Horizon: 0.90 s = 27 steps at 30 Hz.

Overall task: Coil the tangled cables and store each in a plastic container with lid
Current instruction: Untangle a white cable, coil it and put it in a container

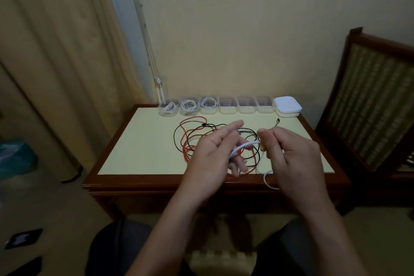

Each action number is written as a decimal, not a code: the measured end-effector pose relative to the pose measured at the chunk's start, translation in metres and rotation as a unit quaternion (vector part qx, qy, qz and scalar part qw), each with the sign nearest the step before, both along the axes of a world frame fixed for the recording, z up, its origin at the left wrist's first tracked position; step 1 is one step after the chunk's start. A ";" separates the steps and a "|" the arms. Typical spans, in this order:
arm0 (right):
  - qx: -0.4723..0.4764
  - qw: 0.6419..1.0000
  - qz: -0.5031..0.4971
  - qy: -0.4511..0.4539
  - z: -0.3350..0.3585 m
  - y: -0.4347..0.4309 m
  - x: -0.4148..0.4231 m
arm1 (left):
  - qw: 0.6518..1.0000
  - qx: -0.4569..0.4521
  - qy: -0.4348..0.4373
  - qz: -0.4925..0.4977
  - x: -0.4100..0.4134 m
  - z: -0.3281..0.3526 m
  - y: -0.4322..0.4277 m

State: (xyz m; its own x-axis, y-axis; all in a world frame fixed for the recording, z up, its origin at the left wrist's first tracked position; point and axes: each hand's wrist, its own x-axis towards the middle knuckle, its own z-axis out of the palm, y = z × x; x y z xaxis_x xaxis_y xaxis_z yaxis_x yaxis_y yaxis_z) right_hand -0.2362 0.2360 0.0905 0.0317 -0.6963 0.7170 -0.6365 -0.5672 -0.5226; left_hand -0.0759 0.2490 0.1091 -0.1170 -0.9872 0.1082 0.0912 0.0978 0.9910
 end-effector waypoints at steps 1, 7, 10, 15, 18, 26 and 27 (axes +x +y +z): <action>0.001 1.000 -0.004 -0.005 0.000 0.000 0.001 | 1.000 0.010 -0.003 -0.014 -0.002 -0.001 0.001; 0.071 0.994 0.018 -0.076 0.000 0.003 0.009 | 0.970 0.116 0.187 -0.102 -0.004 0.008 0.002; 0.118 0.988 0.044 -0.095 -0.001 0.003 0.014 | 0.953 0.123 0.246 -0.129 -0.001 0.011 0.003; 0.117 0.983 0.095 -0.110 0.001 0.007 0.020 | 0.940 0.139 0.293 -0.107 0.002 0.007 -0.002; 0.111 0.986 0.076 -0.100 0.002 0.008 0.024 | 0.952 0.117 0.271 -0.076 -0.003 0.003 0.000; 0.113 0.987 0.033 -0.112 0.004 0.010 0.020 | 0.955 0.109 0.267 -0.076 -0.011 -0.001 0.004; 0.117 0.985 0.040 -0.119 0.004 0.011 0.021 | 0.952 0.118 0.274 -0.074 -0.011 -0.001 0.003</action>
State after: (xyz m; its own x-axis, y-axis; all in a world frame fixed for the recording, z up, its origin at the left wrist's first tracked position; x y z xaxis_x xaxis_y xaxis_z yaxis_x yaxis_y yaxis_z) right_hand -0.2156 0.2473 0.0949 -0.0574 -0.8450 0.5316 -0.4377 -0.4573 -0.7741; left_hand -0.0865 0.2517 0.1085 -0.2470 -0.9686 -0.0289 0.5953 -0.1752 0.7842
